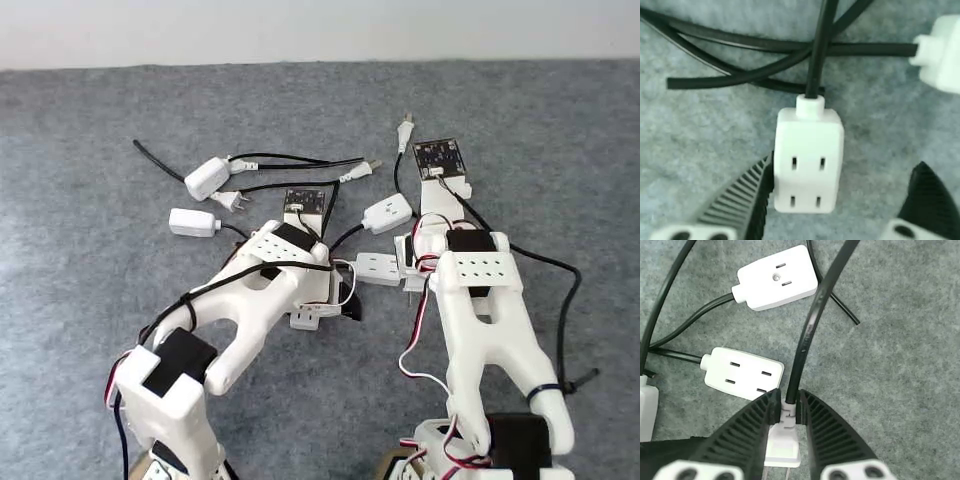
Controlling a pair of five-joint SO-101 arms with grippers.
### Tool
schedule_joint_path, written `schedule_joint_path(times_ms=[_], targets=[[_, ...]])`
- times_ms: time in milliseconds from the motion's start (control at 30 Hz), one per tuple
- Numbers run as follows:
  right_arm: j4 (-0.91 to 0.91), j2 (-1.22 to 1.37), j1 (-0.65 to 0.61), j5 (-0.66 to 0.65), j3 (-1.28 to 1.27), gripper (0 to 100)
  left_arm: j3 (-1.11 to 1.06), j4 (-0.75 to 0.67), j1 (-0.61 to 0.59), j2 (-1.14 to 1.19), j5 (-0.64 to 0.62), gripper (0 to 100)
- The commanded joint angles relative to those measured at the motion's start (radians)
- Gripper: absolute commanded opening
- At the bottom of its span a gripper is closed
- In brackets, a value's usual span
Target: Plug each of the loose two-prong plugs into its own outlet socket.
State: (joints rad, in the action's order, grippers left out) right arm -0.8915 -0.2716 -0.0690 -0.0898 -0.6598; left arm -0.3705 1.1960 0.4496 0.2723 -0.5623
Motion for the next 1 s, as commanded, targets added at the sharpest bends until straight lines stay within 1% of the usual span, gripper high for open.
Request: schedule_joint_path(times_ms=[0, 167, 267, 367, 467, 533, 600, 667, 733, 800, 867, 900, 967], targets=[[0.016, -0.042, 0.002, -0.009, 0.018, 0.9, 0.038, 0.04, 0.003, -0.103, 0.006, 40], [0.016, -0.042, -0.027, -0.009, 0.015, 0.9, 0.005, 0.078, 0.002, -0.241, 0.012, 40], [0.016, -0.042, -0.025, -0.009, 0.015, 0.9, -0.071, 0.009, 0.0, -0.265, 0.012, 40], [0.016, -0.042, -0.022, -0.009, 0.015, 0.9, -0.137, -0.048, -0.043, -0.265, 0.012, 40], [0.016, -0.042, -0.022, -0.009, 0.015, 0.9, -0.16, -0.054, -0.098, -0.265, 0.054, 40], [0.016, -0.042, -0.024, -0.009, 0.015, 0.9, -0.177, -0.057, -0.11, -0.265, 0.097, 40], [0.016, -0.042, -0.025, -0.009, 0.015, 0.9, -0.193, -0.06, -0.11, -0.265, 0.098, 39], [0.016, -0.042, -0.025, -0.009, 0.015, 0.9, -0.194, -0.06, -0.1, -0.265, 0.101, 34], [0.016, -0.042, -0.025, -0.009, 0.015, 0.9, -0.185, -0.061, -0.083, -0.265, 0.106, 24], [0.016, -0.042, -0.025, -0.009, 0.015, 0.9, -0.182, -0.081, -0.06, -0.264, 0.155, 13], [0.016, -0.042, -0.024, -0.009, 0.015, 0.9, -0.183, -0.114, -0.038, -0.264, 0.222, 5], [0.016, -0.042, -0.024, -0.009, 0.015, 0.9, -0.183, -0.124, -0.031, -0.262, 0.239, 2], [0.016, -0.042, -0.024, -0.009, 0.015, 0.9, -0.183, -0.133, -0.023, -0.262, 0.229, 2]])
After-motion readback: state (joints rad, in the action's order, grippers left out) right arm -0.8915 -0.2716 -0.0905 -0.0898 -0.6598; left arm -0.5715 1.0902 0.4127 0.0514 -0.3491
